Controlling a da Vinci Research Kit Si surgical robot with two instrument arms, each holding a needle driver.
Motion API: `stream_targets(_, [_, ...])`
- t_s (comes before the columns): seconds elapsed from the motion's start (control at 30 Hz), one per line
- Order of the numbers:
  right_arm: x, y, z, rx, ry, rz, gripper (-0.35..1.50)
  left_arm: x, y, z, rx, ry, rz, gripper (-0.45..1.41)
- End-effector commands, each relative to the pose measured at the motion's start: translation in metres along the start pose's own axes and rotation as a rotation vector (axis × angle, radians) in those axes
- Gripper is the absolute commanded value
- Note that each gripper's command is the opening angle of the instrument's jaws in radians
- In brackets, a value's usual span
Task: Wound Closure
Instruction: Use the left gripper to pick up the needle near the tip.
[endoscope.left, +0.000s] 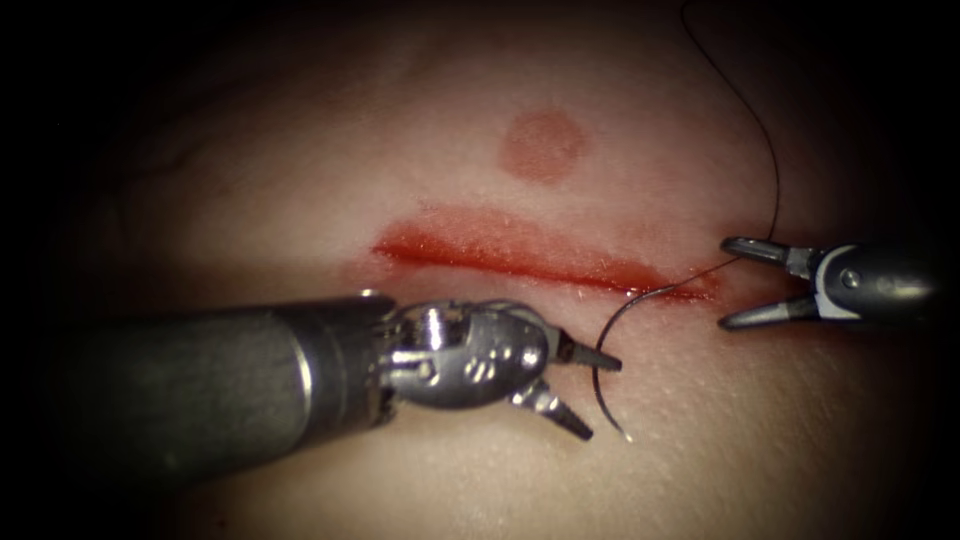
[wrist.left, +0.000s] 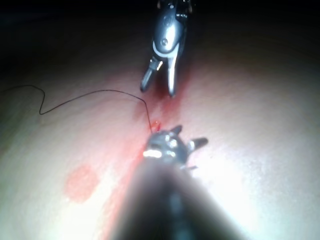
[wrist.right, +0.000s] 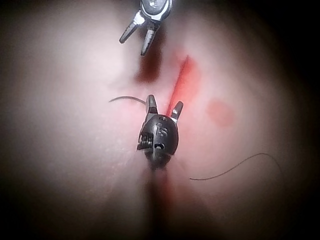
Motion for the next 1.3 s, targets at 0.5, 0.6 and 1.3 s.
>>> stream_targets(0.5, [-0.0004, -0.0005, 0.0008, 0.003, 0.003, 0.000, 0.89, -0.0003, -0.0001, 0.0035, 0.011, -0.044, 0.036, 0.23])
stream_targets(0.6, [-0.0004, -0.0005, 0.0007, 0.003, 0.003, 0.000, 0.88, -0.0005, -0.0004, 0.0040, 0.004, -0.066, 0.040, 0.23])
stream_targets(1.3, [-0.0003, -0.0006, 0.0006, 0.001, 0.005, 0.001, 0.88, -0.0030, -0.0018, 0.0065, -0.076, -0.143, 0.049, 0.18])
